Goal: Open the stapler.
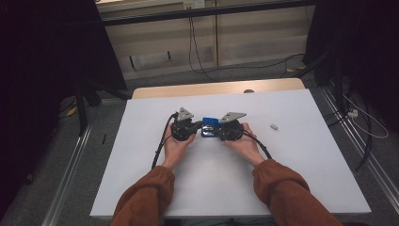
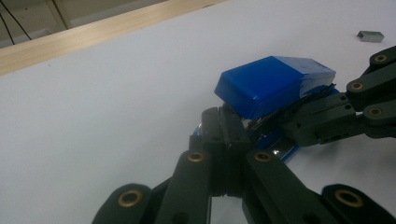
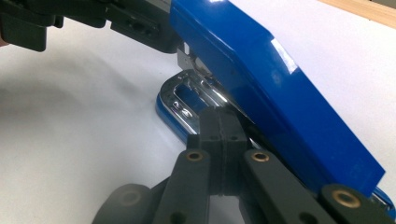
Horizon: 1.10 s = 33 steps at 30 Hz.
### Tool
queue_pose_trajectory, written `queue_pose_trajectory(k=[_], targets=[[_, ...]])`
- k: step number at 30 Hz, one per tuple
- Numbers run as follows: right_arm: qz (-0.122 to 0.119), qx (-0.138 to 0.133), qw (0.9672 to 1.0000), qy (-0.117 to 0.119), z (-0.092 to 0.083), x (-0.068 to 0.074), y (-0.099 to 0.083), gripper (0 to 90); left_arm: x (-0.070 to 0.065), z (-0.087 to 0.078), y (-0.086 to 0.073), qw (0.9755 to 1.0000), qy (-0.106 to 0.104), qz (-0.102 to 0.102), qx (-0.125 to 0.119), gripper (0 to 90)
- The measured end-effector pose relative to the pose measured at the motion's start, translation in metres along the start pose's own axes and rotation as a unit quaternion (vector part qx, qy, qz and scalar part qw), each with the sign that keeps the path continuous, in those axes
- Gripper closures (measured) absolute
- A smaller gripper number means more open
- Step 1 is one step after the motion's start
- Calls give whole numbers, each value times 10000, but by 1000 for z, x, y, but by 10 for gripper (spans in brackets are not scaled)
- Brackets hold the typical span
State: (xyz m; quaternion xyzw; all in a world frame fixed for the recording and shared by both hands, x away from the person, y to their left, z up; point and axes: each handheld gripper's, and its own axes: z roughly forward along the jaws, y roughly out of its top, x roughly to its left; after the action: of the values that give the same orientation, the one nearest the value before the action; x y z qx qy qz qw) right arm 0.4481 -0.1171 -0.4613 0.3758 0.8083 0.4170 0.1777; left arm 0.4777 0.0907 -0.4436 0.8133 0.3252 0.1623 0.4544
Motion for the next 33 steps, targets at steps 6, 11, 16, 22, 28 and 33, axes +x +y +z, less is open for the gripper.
queue_pose_trajectory(k=[6,11,16,22,28,33], targets=[[-19,6,10000,-7,0,0,0,900,-1,-2,3,10000,-4,-22,-84,900],[-30,10,10000,-15,0,1,0,900,-3,-3,5,9998,-19,-37,-185,900],[-42,3,10000,-41,0,1,0,900,-3,-4,8,9997,-35,-54,-241,900],[-98,-5,9999,-132,1,4,0,900,-4,-4,10,9997,-18,-46,-254,900],[-88,-9,9999,-119,1,4,0,900,-4,-5,12,9996,-47,-67,-279,900],[-60,-5,9999,-131,1,4,1,900,-5,-5,13,9995,-29,-66,-308,900]])
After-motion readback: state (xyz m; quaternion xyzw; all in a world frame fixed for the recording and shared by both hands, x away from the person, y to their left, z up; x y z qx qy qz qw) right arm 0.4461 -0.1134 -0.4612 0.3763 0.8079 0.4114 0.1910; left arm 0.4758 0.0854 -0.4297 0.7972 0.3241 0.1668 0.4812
